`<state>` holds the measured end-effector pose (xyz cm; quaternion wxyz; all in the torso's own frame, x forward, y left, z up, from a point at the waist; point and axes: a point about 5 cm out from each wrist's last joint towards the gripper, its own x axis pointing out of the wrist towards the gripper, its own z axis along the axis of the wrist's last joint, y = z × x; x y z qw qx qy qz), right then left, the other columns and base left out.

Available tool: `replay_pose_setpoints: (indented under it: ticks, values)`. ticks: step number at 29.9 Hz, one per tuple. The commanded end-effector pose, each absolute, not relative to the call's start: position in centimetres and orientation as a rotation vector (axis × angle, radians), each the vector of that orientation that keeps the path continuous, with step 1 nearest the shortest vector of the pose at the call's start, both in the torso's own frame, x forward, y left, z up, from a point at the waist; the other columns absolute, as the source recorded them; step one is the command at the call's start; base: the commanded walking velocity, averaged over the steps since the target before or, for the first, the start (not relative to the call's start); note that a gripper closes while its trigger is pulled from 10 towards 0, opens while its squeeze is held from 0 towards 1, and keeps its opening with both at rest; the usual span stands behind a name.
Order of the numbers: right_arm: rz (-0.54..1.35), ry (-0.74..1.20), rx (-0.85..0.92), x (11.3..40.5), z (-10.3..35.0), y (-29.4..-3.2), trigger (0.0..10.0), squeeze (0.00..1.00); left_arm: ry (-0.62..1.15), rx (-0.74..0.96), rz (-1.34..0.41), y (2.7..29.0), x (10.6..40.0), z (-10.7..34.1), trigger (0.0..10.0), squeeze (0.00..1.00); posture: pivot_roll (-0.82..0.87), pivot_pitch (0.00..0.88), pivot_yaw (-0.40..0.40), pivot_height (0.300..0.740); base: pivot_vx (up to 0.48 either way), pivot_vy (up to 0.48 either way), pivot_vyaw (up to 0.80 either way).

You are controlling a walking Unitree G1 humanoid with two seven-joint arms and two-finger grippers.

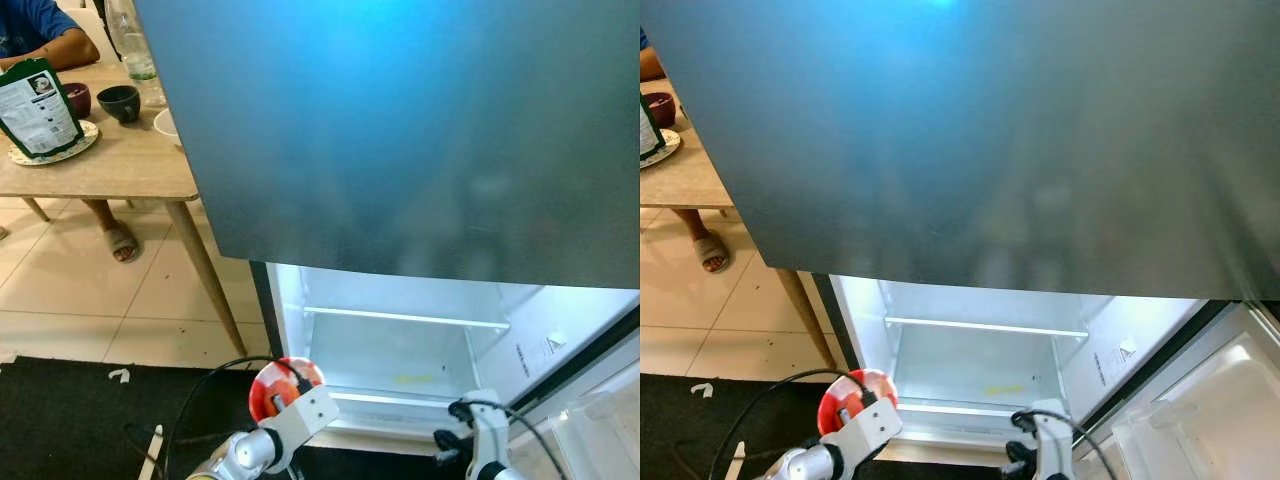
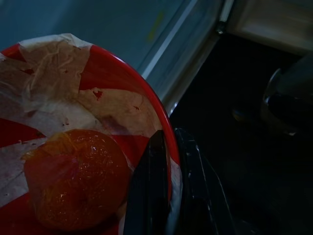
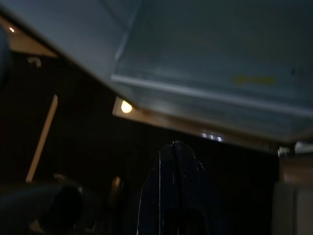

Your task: Restocking fridge

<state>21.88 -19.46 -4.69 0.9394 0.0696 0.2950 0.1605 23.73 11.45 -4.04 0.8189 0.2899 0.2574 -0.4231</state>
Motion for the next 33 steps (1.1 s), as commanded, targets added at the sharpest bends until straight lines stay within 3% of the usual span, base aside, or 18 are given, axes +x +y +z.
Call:
replay_pose_setpoints:
  ticks: [1,10,33]
  values:
    - [0.327,0.56,0.148,22.4,-4.2,-19.7,10.0,0.0,0.478,0.65,-0.944,10.5,24.3,-3.3,10.0,0.0,-0.06,0.089,0.004,0.74,0.0,0.0,0.0]
    - [0.311,0.45,0.128,26.2,-1.4,-19.7,10.0,0.0,0.317,0.67,-0.937,9.6,26.7,-0.8,10.0,0.0,-0.07,0.115,0.021,0.74,0.0,0.0,0.0]
    - [0.244,0.4,0.099,27.3,-0.1,-21.0,10.0,0.0,0.151,0.602,-0.96,7.2,28.4,2.0,10.0,0.0,-0.08,0.121,0.036,0.67,0.0,0.0,0.0]
